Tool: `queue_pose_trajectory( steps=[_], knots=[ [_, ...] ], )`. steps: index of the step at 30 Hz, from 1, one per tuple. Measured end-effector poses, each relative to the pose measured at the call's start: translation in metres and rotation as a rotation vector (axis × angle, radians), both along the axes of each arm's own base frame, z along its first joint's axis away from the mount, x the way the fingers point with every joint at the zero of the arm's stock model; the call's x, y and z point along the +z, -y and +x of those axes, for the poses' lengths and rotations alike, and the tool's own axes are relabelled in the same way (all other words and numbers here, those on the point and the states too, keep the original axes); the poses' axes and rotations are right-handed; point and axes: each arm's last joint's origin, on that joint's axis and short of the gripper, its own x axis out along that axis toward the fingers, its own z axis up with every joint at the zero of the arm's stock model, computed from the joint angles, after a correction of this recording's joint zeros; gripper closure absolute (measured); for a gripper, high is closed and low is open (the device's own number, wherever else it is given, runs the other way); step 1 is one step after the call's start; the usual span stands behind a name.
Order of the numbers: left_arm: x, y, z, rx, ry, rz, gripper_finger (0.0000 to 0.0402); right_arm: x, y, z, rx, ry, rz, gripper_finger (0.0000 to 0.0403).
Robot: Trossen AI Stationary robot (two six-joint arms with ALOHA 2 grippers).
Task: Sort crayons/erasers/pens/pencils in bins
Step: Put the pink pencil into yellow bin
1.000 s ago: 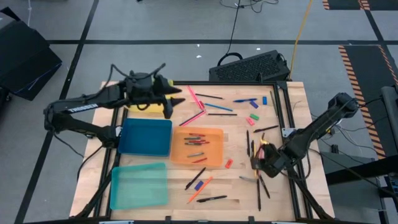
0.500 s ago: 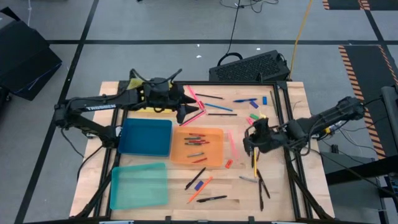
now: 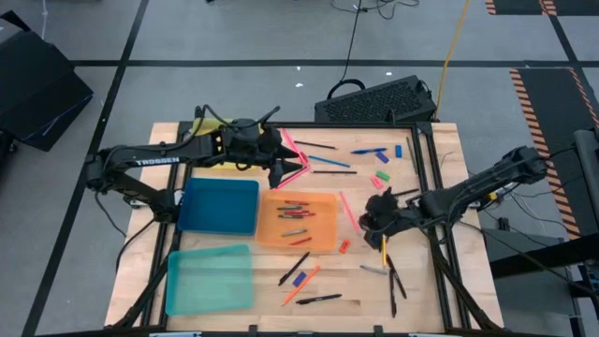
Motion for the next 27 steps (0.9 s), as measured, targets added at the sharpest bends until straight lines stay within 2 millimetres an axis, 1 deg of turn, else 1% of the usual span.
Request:
queue_pose_trajectory(
  steps=[3,6,8,10,12,14,18,23,27],
  knots=[
    [-0.002,0.002,-0.003,-0.001,-0.034,-0.018,0.0188,-0.026,0.005,-0.003,-0.048,-0.037,-0.091,0.027],
    [0.0,0.006,-0.009,-0.007,-0.063,-0.028,0.0188,-0.048,0.012,-0.011,-0.166,-0.074,-0.177,0.0239],
    [0.001,0.008,-0.015,-0.01,-0.097,-0.034,0.0188,-0.06,0.016,-0.017,-0.237,-0.071,-0.248,0.0232],
    [0.001,0.008,-0.017,-0.013,-0.099,-0.03,0.0188,-0.07,0.022,-0.019,-0.305,-0.032,-0.298,0.023],
    [0.003,0.009,-0.019,-0.012,-0.099,-0.03,0.0188,-0.08,0.028,-0.02,-0.341,0.009,-0.306,0.0231],
    [0.003,0.009,-0.021,-0.011,-0.106,-0.031,0.0188,-0.09,0.033,-0.02,-0.337,0.04,-0.29,0.0231],
    [0.004,0.01,-0.021,-0.009,-0.106,-0.039,0.0188,-0.1,0.042,-0.019,-0.348,0.087,-0.299,0.0231],
    [0.003,0.011,-0.021,-0.007,-0.11,-0.051,0.0188,-0.11,0.057,-0.017,-0.358,0.022,-0.368,0.0232],
    [0.003,0.011,-0.021,-0.008,-0.115,-0.052,0.0188,-0.108,0.059,-0.005,-0.267,0.085,-0.339,0.0232]
  ],
)
